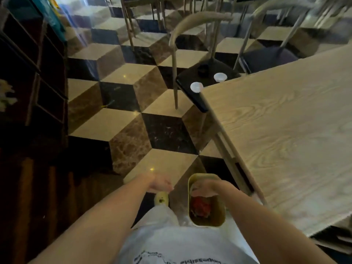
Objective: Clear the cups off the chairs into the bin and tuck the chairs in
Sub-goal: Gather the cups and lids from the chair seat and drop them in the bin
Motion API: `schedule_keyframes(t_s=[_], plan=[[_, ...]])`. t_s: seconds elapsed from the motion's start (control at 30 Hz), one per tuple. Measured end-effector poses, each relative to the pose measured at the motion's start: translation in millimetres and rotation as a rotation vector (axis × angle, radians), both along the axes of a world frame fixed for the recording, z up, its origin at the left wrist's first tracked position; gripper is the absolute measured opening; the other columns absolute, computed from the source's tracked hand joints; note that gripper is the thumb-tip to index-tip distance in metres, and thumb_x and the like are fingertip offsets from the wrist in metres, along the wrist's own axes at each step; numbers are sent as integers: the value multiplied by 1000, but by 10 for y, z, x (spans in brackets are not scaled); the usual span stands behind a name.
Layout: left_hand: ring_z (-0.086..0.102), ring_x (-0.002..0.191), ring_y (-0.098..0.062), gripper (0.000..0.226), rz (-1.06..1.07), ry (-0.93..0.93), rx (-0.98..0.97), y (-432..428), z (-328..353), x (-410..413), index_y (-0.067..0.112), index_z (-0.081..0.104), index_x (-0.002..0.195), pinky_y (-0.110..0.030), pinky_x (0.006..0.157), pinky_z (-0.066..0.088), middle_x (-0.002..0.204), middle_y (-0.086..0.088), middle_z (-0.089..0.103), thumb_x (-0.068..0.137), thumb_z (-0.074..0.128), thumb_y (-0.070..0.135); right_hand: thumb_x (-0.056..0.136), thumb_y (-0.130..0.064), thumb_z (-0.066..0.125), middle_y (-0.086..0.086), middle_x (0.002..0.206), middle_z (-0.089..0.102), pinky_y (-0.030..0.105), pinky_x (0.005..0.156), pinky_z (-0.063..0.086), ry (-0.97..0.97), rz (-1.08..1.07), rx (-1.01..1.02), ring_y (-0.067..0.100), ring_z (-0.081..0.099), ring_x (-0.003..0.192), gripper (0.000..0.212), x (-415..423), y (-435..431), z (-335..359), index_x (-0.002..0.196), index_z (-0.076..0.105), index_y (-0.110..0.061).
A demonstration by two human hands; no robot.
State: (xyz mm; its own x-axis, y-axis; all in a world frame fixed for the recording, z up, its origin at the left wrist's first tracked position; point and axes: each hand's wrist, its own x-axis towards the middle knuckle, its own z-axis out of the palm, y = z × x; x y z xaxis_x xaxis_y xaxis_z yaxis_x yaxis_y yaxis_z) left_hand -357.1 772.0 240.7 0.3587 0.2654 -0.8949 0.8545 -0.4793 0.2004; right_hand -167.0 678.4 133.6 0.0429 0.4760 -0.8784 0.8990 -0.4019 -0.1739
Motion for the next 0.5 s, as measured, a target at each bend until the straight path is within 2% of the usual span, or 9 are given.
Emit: schedule_keyframes(t_s=[0.03, 0.07, 0.13, 0.23, 0.3, 0.4, 0.5], plan=[[33, 140, -23, 54, -40, 17, -18, 213, 17, -35, 20, 39, 146, -36, 114, 24, 153, -1, 36, 97, 43, 44, 57, -85, 36, -7, 112, 63, 45, 89, 49, 3, -12, -22, 21, 62, 99, 74, -49, 130, -6, 113, 57, -42], [30, 142, -23, 55, -68, 31, -40, 420, 43, -67, 19, 37, 147, -35, 116, 21, 154, -2, 34, 98, 42, 44, 60, -84, 36, -6, 114, 63, 45, 90, 49, 14, -43, -54, 21, 62, 101, 74, -96, 262, 34, 117, 55, -40], [30, 142, -24, 57, -68, 47, -89, 792, 68, -130, 16, 36, 147, -36, 117, 21, 154, -3, 33, 98, 42, 44, 82, -67, 40, -2, 138, 51, 47, 102, 43, 64, -65, -85, 27, 51, 123, 65, -238, 518, 422, 137, 41, -33], [32, 141, -25, 57, -50, 54, -92, 1264, 88, -166, 18, 37, 146, -39, 117, 24, 154, -4, 35, 97, 43, 46, 95, -50, 41, 3, 151, 36, 45, 111, 30, 80, -133, -80, 29, 35, 138, 56, -282, 921, 587, 146, 32, -27], [31, 141, -26, 56, -51, 69, -75, 1473, 64, -144, 18, 37, 147, -37, 115, 24, 153, -5, 35, 98, 42, 44, 95, -50, 41, 4, 153, 32, 46, 114, 26, 67, -158, -30, 31, 29, 141, 58, -281, 1129, 585, 147, 30, -24], [30, 142, -25, 55, -81, 58, -34, 1727, -28, -76, 16, 35, 148, -32, 113, 25, 155, -6, 32, 100, 39, 42, 89, -56, 46, 7, 153, 33, 49, 113, 30, 27, -245, 10, 33, 30, 140, 67, -221, 1456, 496, 146, 32, -24], [24, 146, -24, 55, -101, 59, -21, 1958, -111, 18, 16, 29, 150, -31, 115, 21, 158, -7, 26, 101, 36, 40, 92, -50, 48, 8, 154, 32, 45, 113, 30, 45, -311, 24, 32, 32, 140, 67, -132, 1768, 464, 149, 27, -21]])
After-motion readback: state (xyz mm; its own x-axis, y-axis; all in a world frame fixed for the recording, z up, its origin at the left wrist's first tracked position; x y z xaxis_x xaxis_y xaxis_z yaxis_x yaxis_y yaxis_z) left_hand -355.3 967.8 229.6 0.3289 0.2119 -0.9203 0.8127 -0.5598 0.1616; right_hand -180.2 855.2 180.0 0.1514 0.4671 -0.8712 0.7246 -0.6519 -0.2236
